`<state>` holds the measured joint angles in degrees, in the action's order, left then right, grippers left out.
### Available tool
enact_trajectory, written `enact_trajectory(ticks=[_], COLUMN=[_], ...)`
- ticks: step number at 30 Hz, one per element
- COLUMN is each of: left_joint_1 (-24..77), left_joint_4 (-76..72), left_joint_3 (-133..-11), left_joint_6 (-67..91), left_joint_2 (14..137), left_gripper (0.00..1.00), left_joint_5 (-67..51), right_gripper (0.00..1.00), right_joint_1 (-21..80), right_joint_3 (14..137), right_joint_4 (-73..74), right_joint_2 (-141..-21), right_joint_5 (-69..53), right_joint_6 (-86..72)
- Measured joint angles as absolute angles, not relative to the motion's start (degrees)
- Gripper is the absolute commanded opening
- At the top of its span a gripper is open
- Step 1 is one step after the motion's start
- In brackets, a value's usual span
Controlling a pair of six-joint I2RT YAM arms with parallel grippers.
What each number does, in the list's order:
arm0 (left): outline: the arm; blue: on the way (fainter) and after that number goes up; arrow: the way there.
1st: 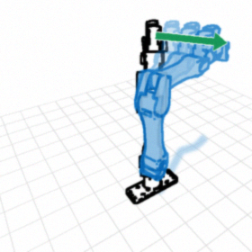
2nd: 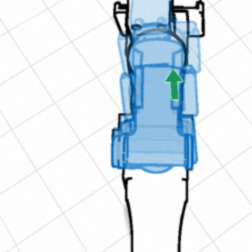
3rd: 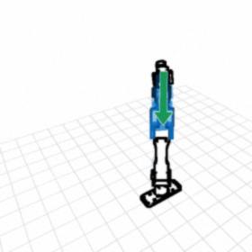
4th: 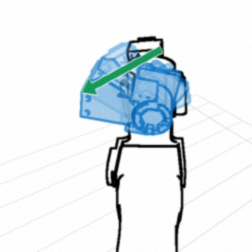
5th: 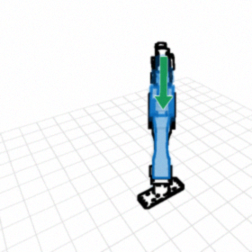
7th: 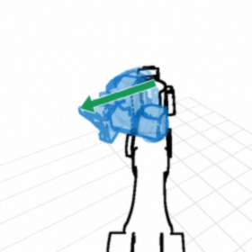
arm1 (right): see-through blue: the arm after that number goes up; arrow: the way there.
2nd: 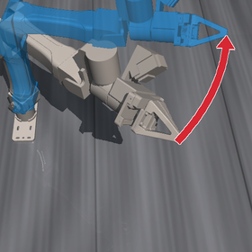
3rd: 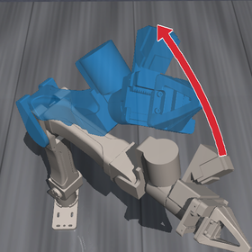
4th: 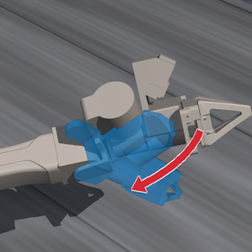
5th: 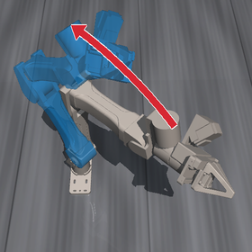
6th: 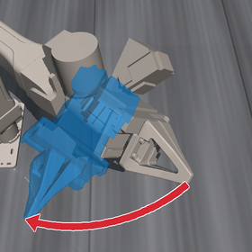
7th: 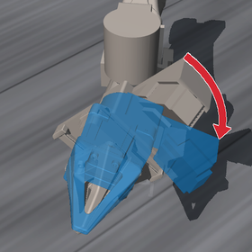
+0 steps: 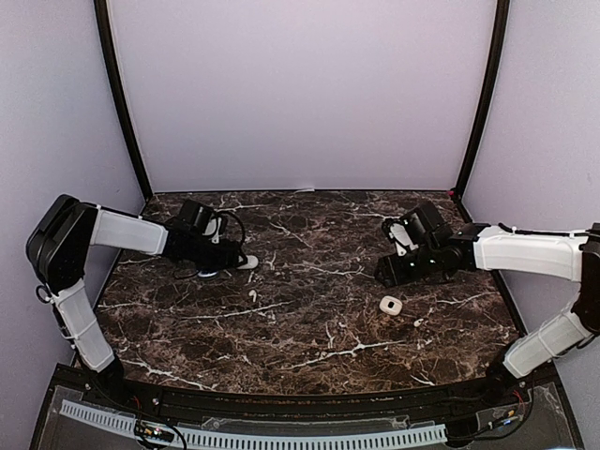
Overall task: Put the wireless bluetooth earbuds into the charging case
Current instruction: Place the charging case with the earbuds at the center of the board.
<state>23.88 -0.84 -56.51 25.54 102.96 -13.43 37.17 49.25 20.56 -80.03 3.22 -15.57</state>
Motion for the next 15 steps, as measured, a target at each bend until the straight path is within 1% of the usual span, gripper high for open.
enact_trajectory(ticks=[1,5,8,10,12,15], left_joint_1=[23.9,23.9,23.9,24.0,24.4,26.5], left_joint_4=[-0.2,2.7,4.6,5.3,5.4,5.0], left_joint_3=[-56.0,-55.7,-55.7,-55.9,-55.9,-55.9], left_joint_6=[25.1,23.7,23.9,24.3,24.3,23.3], left_joint_2=[101.8,96.9,92.6,90.4,89.1,88.9], left_gripper=[0.77,0.89,0.93,0.97,0.99,0.99], left_joint_5=[-12.6,-9.1,-7.1,-7.0,-7.2,-8.8], right_gripper=[0.8,0.8,0.8,0.8,0.78,0.75], right_joint_1=[37.1,37.1,36.9,36.5,36.0,35.4], right_joint_3=[49.2,48.2,46.6,45.9,45.6,45.3], right_joint_4=[21.7,24.1,24.1,23.9,23.3,21.4], right_joint_2=[-80.0,-79.8,-79.8,-80.2,-80.9,-82.5], right_joint_5=[3.9,5.4,5.0,3.5,1.7,-1.8], right_joint_6=[-15.9,-17.4,-18.1,-18.4,-18.6,-18.8])
